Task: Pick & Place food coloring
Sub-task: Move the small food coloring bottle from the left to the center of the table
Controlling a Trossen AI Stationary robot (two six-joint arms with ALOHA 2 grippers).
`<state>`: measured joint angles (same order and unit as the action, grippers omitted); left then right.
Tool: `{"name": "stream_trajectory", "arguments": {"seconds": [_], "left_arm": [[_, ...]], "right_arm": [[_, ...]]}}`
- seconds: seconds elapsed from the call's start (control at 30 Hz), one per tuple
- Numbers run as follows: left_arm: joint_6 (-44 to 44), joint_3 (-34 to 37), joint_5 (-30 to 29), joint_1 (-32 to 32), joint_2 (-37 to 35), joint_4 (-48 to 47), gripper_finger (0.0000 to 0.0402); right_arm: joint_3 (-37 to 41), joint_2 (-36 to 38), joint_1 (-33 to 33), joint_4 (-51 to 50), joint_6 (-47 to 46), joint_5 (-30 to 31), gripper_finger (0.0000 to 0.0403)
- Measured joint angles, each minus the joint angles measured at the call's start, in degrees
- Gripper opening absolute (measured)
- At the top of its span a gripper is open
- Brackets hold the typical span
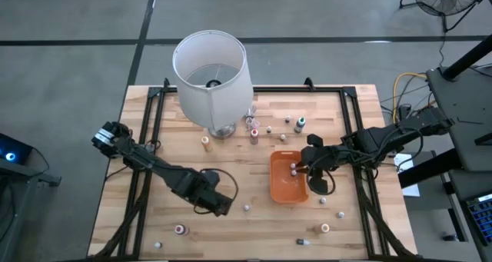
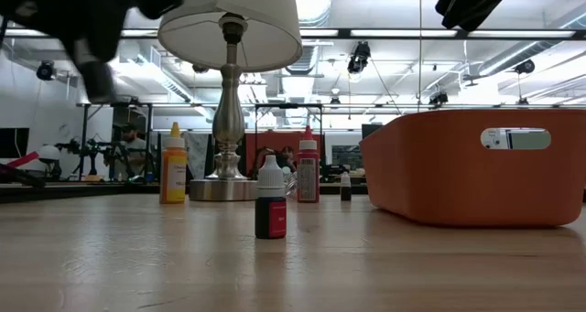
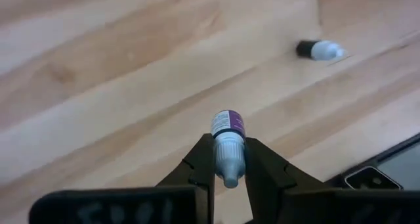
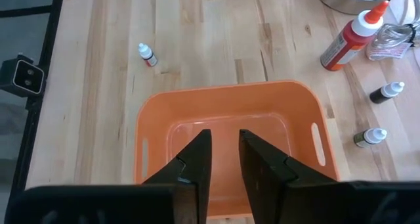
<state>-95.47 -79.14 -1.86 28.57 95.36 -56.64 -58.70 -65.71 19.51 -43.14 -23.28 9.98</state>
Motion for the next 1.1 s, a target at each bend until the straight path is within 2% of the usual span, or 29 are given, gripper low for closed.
{"name": "stream_trajectory", "arguments": {"seconds": [0.33,0.63,0.87,1.1], "left_arm": [[13.81,-13.16,0.45,-3.15,10.38,-2.50,0.0032],[20.81,-22.84,1.27,-2.75,21.34,-3.81,0.0032],[23.31,-28.66,1.91,-2.46,27.22,-4.37,0.0032],[20.93,-29.85,2.16,-1.32,29.54,-4.16,0.0032]], "right_arm": [[0.01,0.00,0.00,-1.51,-0.31,-0.15,0.0071],[0.02,0.00,-0.02,-1.65,-0.29,-0.13,0.0064],[0.02,0.00,-0.03,-1.59,-0.20,-0.13,0.0073],[0.02,0.00,-0.04,-1.58,-0.03,0.07,0.0076]]}}
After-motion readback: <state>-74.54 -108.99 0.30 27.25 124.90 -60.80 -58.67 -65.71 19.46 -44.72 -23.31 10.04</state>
